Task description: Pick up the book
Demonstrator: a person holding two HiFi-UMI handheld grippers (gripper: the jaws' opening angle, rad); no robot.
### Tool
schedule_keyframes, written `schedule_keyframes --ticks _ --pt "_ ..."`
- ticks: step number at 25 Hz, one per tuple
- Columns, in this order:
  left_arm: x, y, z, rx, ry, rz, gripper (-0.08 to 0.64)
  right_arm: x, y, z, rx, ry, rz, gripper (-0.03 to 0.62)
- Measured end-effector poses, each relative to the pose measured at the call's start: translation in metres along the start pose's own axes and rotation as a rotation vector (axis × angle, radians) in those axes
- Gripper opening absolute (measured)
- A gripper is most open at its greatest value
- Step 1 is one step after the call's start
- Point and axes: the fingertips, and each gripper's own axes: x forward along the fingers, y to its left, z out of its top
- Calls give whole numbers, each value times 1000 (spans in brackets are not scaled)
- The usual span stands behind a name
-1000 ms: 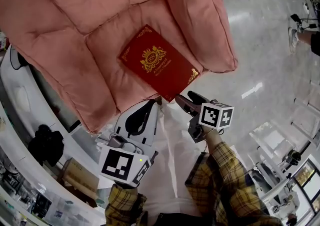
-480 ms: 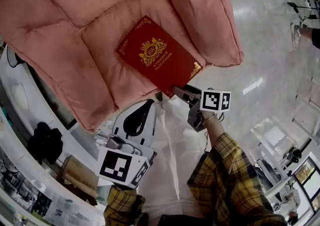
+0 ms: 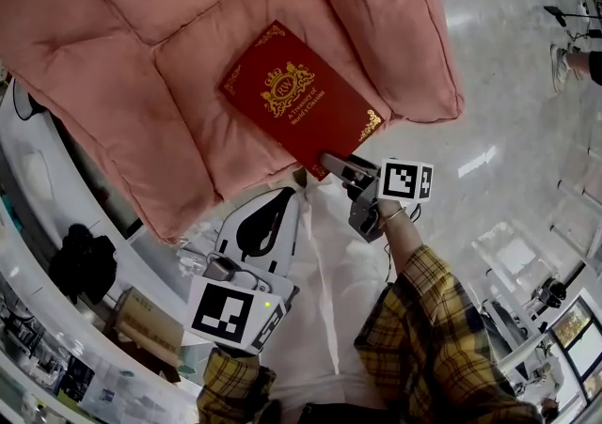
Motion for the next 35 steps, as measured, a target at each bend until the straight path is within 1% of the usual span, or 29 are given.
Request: schedule_keyframes --ticks 3,6,10,13,15,17,24,26,30,33,35 --pt "1 -3 0 3 -5 -2 3 -7 13 4 -2 -33 36 302" --pt "0 0 6 3 -13 -1 3 -5 26 15 -17 -53 48 302" --pt "-2 4 9 0 -20 0 3 8 47 32 -13 -85 118 301" --pt "-1 5 9 -1 -18 2 3 16 52 40 -28 -83 102 296" --pt "-1 6 12 -2 -18 4 3 17 55 43 -34 -89 83 268" --pt "-4 5 16 -4 -24 7 3 15 61 45 -35 -99 78 264" --pt "-30 11 22 -3 -54 15 3 13 78 29 -28 -116 57 247" --pt "-31 8 29 -1 -61 19 3 7 85 31 -17 -118 60 247" --pt "-23 -3 51 15 -79 27 3 -9 102 40 15 -111 106 245" --pt "-28 -8 72 32 -108 32 3 -18 132 42 16 -105 162 245" --pt "-36 -12 89 40 -133 36 3 -26 152 42 9 -91 169 245"
